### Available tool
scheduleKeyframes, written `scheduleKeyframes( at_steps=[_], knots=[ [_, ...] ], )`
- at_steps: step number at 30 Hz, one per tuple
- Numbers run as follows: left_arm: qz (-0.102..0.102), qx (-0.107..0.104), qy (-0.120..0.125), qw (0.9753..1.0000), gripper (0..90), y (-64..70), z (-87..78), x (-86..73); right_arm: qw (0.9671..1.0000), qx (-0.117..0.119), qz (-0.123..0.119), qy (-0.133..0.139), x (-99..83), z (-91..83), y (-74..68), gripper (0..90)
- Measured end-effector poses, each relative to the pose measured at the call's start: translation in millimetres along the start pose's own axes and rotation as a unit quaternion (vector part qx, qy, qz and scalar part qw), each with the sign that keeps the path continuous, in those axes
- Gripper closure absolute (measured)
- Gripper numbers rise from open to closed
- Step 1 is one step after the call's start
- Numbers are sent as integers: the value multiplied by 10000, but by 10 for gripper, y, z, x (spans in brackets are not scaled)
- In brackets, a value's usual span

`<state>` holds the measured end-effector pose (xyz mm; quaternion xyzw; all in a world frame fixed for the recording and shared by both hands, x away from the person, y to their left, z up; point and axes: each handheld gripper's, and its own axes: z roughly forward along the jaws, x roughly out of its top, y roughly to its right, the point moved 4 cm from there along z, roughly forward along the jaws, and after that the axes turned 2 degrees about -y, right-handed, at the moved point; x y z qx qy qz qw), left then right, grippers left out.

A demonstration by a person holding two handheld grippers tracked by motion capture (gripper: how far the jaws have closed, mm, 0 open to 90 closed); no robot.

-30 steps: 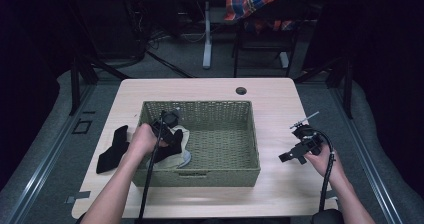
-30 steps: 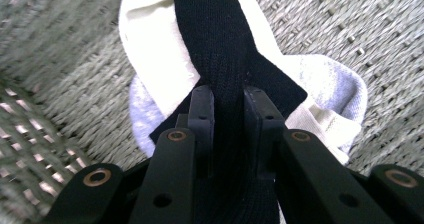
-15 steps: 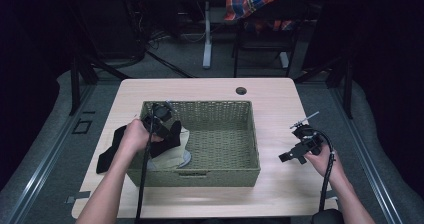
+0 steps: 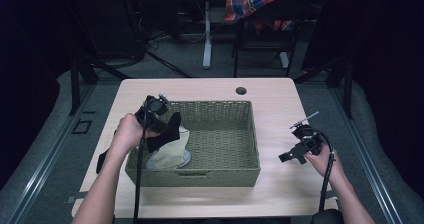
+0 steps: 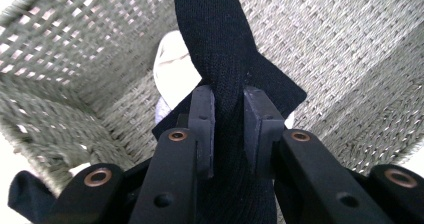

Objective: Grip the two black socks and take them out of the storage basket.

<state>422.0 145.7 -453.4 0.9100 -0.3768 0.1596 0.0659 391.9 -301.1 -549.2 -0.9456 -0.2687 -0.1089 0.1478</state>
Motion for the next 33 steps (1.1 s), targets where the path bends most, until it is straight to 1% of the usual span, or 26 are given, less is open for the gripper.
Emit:
scheduleKeyframes(
  at_steps=[3, 4, 5, 7, 8, 10, 12, 16, 17, 19, 20, 22, 24, 28, 30, 33],
  knots=[
    [9, 35, 67, 10000, 767, 5, -60, 11, 10000, -4, 7, -5, 0, 0, 0, 33],
    [20, 66, 127, 9999, 767, 4, -116, 15, 10000, 1, 13, 7, 1, 1, -4, 33],
    [19, 84, 169, 9998, 767, 4, -144, 15, 9999, 75, 44, 54, 4, 4, -16, 33],
    [32, 101, 179, 9998, 767, 4, -177, 14, 10000, 70, 38, 45, 4, 3, -14, 33],
    [7, 163, 264, 9995, 767, 8, -236, 12, 10000, 70, 41, 43, 3, 3, -14, 33],
    [-2, 179, 321, 9993, 767, 2, -295, 6, 10000, 40, 34, 29, 2, 3, -10, 33],
    [-18, 209, 339, 9992, 767, -4, -318, -1, 10000, 73, 47, 46, 4, 5, -14, 33],
    [-97, 321, 411, 9986, 767, -49, -419, -38, 10000, -7, -1, -11, -1, -1, 1, 33],
    [-96, 352, 399, 9985, 767, -61, -443, -49, 10000, -6, 4, -7, -1, 0, 2, 33],
    [-137, 409, 454, 9980, 768, -81, -480, -68, 10000, -6, 11, -8, -1, 3, 1, 33],
    [-146, 423, 451, 9980, 768, -95, -498, -78, 9999, -26, 102, 86, 0, 17, -11, 33],
    [-211, 478, 459, 9976, 768, -132, -528, -103, 9999, -27, 102, 83, 0, 17, -11, 33],
    [-296, 535, 488, 9969, 768, -181, -553, -139, 10000, -12, -8, -31, -2, -1, 5, 33],
    [-495, 635, 517, 9954, 769, -286, -601, -221, 10000, 1, 20, 1, -3, 4, 2, 33],
    [-628, 703, 539, 9941, 769, -365, -624, -277, 10000, 27, 15, 1, -1, 2, -2, 33],
    [-862, 770, 529, 9919, 769, -496, -627, -373, 10000, 1, 11, -15, -3, 3, 3, 33]
  ],
)
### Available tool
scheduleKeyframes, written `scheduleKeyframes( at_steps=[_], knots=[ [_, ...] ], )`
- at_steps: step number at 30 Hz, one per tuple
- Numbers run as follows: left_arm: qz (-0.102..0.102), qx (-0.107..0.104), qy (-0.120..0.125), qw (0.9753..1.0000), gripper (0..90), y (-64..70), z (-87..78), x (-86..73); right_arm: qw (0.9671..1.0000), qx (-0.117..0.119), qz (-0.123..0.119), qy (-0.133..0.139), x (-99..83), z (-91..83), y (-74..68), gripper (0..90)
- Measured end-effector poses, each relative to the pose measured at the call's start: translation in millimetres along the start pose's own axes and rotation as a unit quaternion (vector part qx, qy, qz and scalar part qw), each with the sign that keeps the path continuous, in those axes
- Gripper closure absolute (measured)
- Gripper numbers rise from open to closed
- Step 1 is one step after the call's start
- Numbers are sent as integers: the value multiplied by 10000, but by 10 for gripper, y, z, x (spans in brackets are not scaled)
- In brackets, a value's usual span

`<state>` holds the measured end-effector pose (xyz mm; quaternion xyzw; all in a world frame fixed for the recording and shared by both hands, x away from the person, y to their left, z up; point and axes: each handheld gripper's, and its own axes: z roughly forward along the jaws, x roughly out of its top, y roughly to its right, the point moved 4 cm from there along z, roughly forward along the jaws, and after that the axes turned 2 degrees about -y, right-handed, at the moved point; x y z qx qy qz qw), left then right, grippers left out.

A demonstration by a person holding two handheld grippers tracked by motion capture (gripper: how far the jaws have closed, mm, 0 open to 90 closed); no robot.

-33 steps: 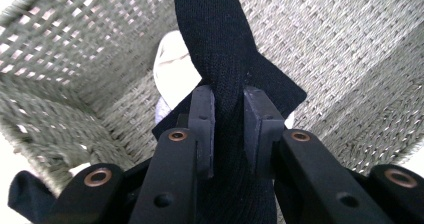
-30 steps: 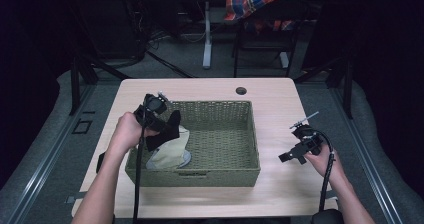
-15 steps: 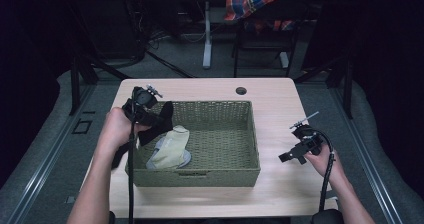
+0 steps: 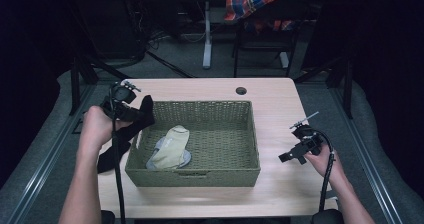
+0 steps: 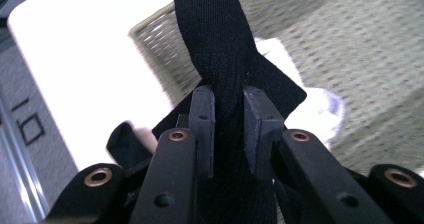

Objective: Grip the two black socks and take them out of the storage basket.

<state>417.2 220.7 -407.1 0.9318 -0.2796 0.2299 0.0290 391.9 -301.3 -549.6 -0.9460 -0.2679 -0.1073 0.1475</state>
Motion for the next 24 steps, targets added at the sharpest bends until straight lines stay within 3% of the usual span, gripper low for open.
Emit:
scheduleKeyframes(
  at_steps=[13, 17, 18, 19, 20, 22, 23, 24],
  knots=[
    [-718, 244, -164, 9970, 769, -476, 96, -268, 10000, 23, 50, 41, -1, 16, -6, 33],
    [-814, 261, -214, 9961, 769, -517, 126, -302, 10000, -12, -1, -9, -7, 0, 7, 33],
    [-818, 267, -243, 9960, 769, -527, 137, -312, 9998, 28, 132, 168, 2, 16, -16, 33],
    [-831, 281, -256, 9958, 769, -535, 144, -317, 9998, 28, 132, 168, 2, 16, -16, 33],
    [-859, 279, -274, 9955, 769, -551, 158, -329, 10000, 3, -18, -22, 2, 0, 1, 33],
    [-903, 299, -312, 9950, 769, -578, 182, -348, 10000, 8, -39, -29, 2, 2, 3, 33],
    [-933, 296, -331, 9947, 769, -590, 198, -359, 9995, 53, 188, 235, 2, 37, -23, 33],
    [-950, 319, -360, 9943, 769, -601, 215, -370, 10000, -26, 30, 64, -7, 2, 9, 33]
  ],
)
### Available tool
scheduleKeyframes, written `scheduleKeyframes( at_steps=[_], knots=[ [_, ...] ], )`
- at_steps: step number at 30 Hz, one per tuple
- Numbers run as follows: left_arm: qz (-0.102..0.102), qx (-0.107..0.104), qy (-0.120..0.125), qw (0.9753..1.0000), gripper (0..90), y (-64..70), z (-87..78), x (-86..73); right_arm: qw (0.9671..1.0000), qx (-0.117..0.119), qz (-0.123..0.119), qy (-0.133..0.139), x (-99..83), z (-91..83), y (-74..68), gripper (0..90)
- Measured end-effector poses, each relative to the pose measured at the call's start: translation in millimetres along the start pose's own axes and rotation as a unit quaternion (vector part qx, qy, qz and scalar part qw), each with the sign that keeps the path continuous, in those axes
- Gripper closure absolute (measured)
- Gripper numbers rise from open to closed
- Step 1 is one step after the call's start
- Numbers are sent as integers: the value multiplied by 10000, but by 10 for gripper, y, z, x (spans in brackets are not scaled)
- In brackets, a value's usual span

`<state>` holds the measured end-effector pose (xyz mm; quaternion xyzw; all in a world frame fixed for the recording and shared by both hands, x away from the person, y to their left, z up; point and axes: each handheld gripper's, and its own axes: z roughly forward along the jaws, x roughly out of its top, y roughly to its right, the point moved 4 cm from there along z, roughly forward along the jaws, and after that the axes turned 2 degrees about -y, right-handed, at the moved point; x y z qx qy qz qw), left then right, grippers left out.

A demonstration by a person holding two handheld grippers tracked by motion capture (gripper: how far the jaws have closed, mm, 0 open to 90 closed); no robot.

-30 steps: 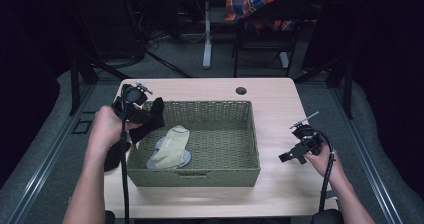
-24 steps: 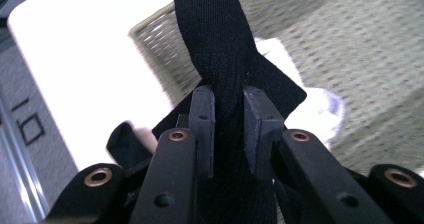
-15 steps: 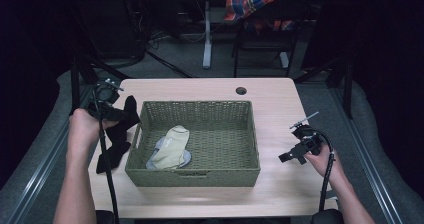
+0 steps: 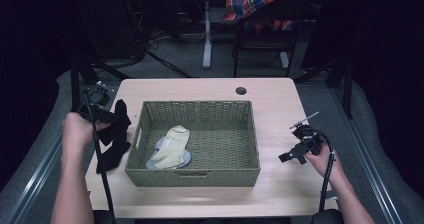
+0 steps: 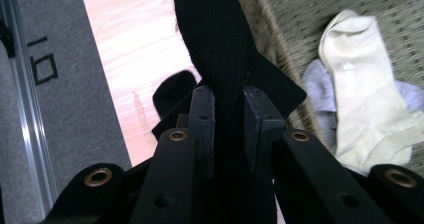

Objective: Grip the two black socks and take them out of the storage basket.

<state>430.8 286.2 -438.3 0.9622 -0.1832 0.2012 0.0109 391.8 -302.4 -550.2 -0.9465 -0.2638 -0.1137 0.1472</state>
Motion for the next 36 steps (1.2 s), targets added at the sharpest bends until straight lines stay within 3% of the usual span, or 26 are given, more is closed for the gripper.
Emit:
scheduleKeyframes(
  at_steps=[1, 3, 5, 9, 12, 14, 17, 27, 30, 33, 36],
  knots=[
    [-22, -4, -48, 10000, 769, -23, 35, -15, 9999, 10, 107, 122, 8, 8, -19, 33],
    [-43, -9, -97, 9999, 769, -39, 61, -26, 9999, 10, 90, 113, 7, 0, -15, 33],
    [-98, -10, -158, 9998, 769, -61, 105, -44, 9999, -28, -91, -70, 4, -18, 6, 33],
    [-169, 27, -207, 9996, 769, -112, 192, -79, 10000, 28, -19, -5, 8, -13, -8, 33],
    [-185, 1, -242, 9995, 769, -129, 226, -94, 9999, -32, -102, -89, 2, -19, 8, 33],
    [-209, -13, -277, 9994, 769, -142, 265, -110, 9999, 17, 73, 91, 9, 6, -22, 33],
    [-224, -8, -389, 9990, 769, -171, 350, -143, 10000, 10, -62, -58, 9, -17, -11, 33],
    [-376, -6, -584, 9976, 769, -247, 646, -243, 10000, 12, -40, -33, 8, -14, -14, 33],
    [-397, -49, -683, 9969, 769, -251, 738, -271, 10000, 15, -35, -25, 9, -12, -16, 33],
    [-452, -265, -679, 9963, 769, -257, 836, -290, 10000, 29, -34, -28, 9, -11, -17, 33],
    [-485, -252, -818, 9951, 768, -271, 934, -324, 10000, 60, -28, -25, 10, -8, -21, 33]
  ],
)
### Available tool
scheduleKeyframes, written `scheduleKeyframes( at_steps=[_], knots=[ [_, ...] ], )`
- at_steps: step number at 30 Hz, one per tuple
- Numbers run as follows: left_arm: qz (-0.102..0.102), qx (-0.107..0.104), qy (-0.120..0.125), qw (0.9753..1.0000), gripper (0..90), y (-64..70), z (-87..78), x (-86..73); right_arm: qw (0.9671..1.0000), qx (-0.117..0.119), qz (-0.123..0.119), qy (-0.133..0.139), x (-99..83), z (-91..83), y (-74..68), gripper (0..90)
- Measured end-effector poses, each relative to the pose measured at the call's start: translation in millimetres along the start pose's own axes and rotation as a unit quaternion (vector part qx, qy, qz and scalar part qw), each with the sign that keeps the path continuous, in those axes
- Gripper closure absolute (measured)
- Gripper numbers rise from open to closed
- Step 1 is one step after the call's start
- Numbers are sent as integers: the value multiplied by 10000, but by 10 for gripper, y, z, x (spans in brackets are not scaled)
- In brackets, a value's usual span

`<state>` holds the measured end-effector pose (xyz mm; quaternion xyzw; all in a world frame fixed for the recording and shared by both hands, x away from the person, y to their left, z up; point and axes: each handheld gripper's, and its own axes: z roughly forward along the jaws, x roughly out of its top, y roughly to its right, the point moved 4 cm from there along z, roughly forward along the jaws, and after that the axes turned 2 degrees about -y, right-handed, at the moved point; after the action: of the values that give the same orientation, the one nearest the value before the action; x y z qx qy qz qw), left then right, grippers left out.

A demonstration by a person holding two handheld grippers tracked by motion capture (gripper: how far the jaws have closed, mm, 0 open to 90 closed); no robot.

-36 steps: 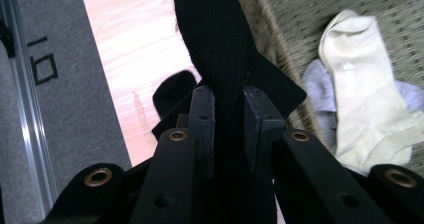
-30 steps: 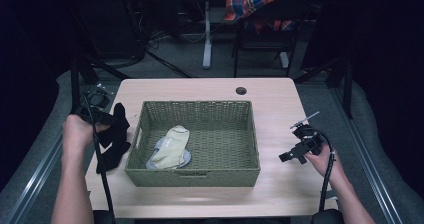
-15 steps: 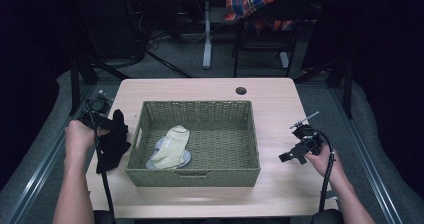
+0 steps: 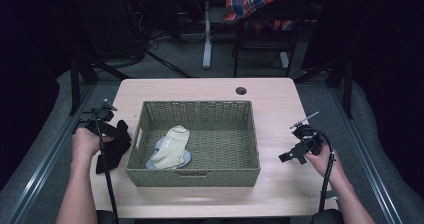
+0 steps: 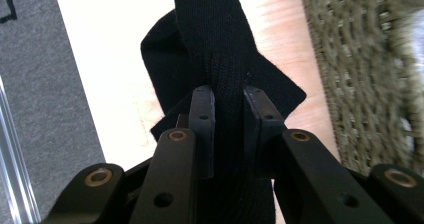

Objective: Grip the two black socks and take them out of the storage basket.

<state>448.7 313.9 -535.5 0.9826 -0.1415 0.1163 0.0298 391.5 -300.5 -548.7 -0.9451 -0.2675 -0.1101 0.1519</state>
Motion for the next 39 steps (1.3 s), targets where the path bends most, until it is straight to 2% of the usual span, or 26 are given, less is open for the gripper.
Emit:
scheduleKeyframes(
  at_steps=[2, 3, 8, 11, 14, 17, 18, 19, 20, 21, 22, 28, 32, 36, 39],
  knots=[
    [-15, 42, -6, 10000, 768, -6, 26, -4, 10000, 2, 0, -4, 0, 0, 0, 33],
    [-48, 31, -89, 9999, 768, -21, 79, -18, 10000, 3, -2, -11, 1, 1, 0, 33],
    [-94, -13, -192, 9998, 761, -40, 180, -39, 10000, 5, -6, -7, 1, 0, -2, 33],
    [-136, -71, -203, 9997, 718, -46, 205, -41, 10000, 4, -3, -5, 1, 0, -1, 33],
    [-210, -124, -220, 9995, 528, -69, 183, -38, 10000, -30, -17, -21, -1, -1, 6, 33],
    [-367, -176, -85, 9991, 376, -119, 99, -47, 10000, -31, -14, -12, -1, -3, 7, 33],
    [-386, -156, -26, 9991, 376, -135, 64, -50, 10000, -31, -14, -12, -1, -3, 7, 33],
    [-461, -152, 95, 9988, 321, -164, -44, -60, 9999, -31, 79, 95, -1, 13, -4, 33],
    [-461, -152, 95, 9988, 288, -164, -44, -60, 9999, -31, 79, 95, -1, 13, -4, 33],
    [-494, -110, 214, 9985, 288, -175, -136, -62, 9997, -5, 156, 200, 0, 28, -13, 33],
    [-489, -84, 259, 9984, 196, -175, -183, -63, 9999, -38, -75, -91, -1, -10, 14, 32],
    [-322, 112, 592, 9977, 144, -69, -544, -28, 10000, -40, 0, -5, -1, -1, 7, 33],
    [-117, 231, 765, 9967, 121, 51, -732, 6, 9998, -63, 107, 124, -1, 11, -7, 33],
    [142, 250, 863, 9958, 108, 224, -863, 44, 10000, -44, -34, -36, -2, -9, 9, 33],
    [320, 275, 889, 9952, 95, 325, -921, 67, 10000, -45, -7, -1, -3, -6, 6, 33]
  ],
)
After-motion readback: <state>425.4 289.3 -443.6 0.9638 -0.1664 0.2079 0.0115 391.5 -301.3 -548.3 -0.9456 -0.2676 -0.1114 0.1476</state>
